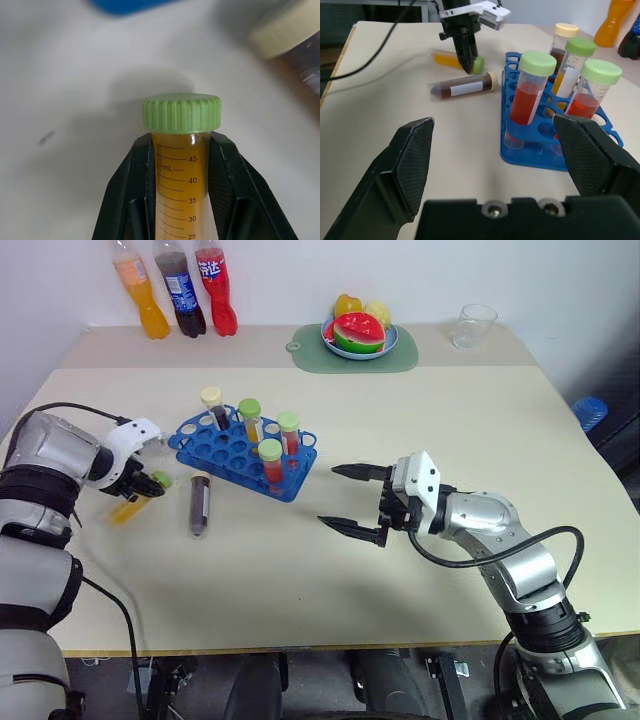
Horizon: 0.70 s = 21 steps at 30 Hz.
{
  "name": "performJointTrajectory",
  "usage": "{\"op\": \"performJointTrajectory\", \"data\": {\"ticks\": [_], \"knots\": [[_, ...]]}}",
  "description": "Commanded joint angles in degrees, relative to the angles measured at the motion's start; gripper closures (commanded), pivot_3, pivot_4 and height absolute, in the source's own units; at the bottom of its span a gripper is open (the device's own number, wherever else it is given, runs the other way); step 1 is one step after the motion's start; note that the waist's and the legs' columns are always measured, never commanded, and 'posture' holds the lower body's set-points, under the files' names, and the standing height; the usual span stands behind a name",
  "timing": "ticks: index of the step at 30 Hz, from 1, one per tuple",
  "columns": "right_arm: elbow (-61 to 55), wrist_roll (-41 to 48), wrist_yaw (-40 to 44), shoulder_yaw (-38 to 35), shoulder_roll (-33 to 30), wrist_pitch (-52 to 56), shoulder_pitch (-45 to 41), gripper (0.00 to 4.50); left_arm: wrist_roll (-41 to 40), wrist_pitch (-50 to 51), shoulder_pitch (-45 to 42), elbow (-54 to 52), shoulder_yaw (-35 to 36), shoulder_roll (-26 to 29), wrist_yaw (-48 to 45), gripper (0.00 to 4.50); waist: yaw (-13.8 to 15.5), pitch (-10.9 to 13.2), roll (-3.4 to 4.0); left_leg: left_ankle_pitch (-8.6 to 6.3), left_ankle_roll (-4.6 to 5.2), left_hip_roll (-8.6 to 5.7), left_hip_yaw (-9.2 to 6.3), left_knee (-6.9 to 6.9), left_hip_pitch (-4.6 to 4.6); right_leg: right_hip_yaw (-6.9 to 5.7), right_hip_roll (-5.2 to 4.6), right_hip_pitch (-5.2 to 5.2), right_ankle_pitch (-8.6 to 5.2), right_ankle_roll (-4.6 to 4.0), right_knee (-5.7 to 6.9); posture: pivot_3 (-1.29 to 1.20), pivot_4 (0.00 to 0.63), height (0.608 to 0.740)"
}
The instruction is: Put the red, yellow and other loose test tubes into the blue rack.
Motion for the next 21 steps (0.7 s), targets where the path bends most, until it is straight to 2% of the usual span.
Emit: {"op": "performJointTrajectory", "data": {"ticks": [1, 3, 5, 7, 9, 11, 14, 17, 21], "knots": [[-2.26, 0.66, -0.51, -1.67, -0.78, -0.14, 0.43, 0.28, -0.51, -0.6, -1.78, -2.59, 9.16, 4.15, 6.74, 3.71, 0.02, 0.02, -0.04, 0.0, 0.0, 0.0, -0.02, 0.02, -0.07, -0.01, 0.0, -0.06, 0.0, 0.0, 0.02, 0.0, 0.15, 0.734], [-2.13, 0.59, -0.8, -1.8, -1.0, -0.27, 0.79, 0.28, -4.44, -4.26, 2.45, -7.26, 19.19, 4.65, 15.48, 3.71, 0.07, 0.03, -0.07, 0.0, 0.0, 0.01, -0.04, 0.06, -0.26, -0.03, -0.03, -0.22, 0.01, 0.01, 0.05, 0.0, 0.15, 0.734], [-1.97, 0.35, -1.24, -1.87, -1.11, -0.58, 1.33, 0.28, -7.82, -7.75, 10.44, -17.59, 31.23, 2.73, 25.45, 3.71, 0.15, 0.02, -0.04, 0.0, -0.01, 0.01, -0.06, 0.05, -0.33, -0.02, -0.16, -0.35, 0.01, 0.02, 0.08, 0.0, 0.15, 0.734], [-1.27, 0.03, -2.0, -1.96, -0.84, -0.72, 1.82, 0.28, -13.32, -6.74, 18.03, -30.51, 44.04, -3.54, 33.18, 3.71, 0.3, 0.0, -0.03, 0.01, -0.02, -0.01, -0.07, 0.08, -0.43, -0.01, -0.3, -0.5, 0.02, 0.03, 0.19, 0.0, 0.15, 0.734], [0.26, -0.82, -2.84, -1.71, -0.21, -1.68, 2.05, 0.28, -18.83, -6.04, 24.66, -47.15, 51.5, -13.51, 39.51, 3.71, 0.81, -0.01, -0.04, 0.02, -0.03, -0.01, -0.07, 0.12, -0.47, -0.04, -0.48, -0.53, 0.03, 0.04, 0.19, 0.0, 0.15, 0.734], [1.8, -1.56, -3.51, -1.47, 0.41, -2.73, 1.93, 0.28, -21.01, -8.44, 28.22, -59.23, 52.96, -22.11, 45.04, 3.71, 1.77, -0.05, -0.2, 0.02, -0.04, -0.04, -0.06, 0.2, -0.54, -0.09, -0.68, -0.53, 0.04, 0.06, 0.21, 0.0, 0.15, 0.734], [4.05, -2.53, -4.04, -1.03, 1.5, -4.1, 1.16, 0.28, -20.09, -14.05, 30.5, -68.32, 48.62, -33.26, 51.84, 3.71, 2.34, -0.11, -0.35, 0.02, -0.04, -0.25, -0.06, 0.28, -0.64, -0.12, -0.76, -0.52, 0.12, 0.16, 0.14, 0.0, 0.15, 0.734], [4.99, -2.15, -3.9, -1.07, 2.47, -4.55, -0.05, 0.28, -14.71, -23.77, 32.46, -68.0, 41.64, -43.05, 58.2, 3.71, 2.21, -0.13, -0.31, 0.02, -0.04, -0.44, 0.05, 0.3, -0.57, -0.14, -0.75, -0.43, 0.13, 0.18, 0.09, 0.0, 0.15, 0.734], [1.14, 2.62, -1.22, -1.61, 1.62, 0.62, -0.64, 0.28, -10.85, -31.22, 33.77, -61.81, 37.89, -48.46, 62.42, 3.71, 1.58, -0.15, -0.27, 0.03, -0.04, -0.43, 0.09, 0.29, -0.48, -0.14, -0.65, -0.37, 0.13, 0.18, 0.11, 0.0, 0.15, 0.734]]}}
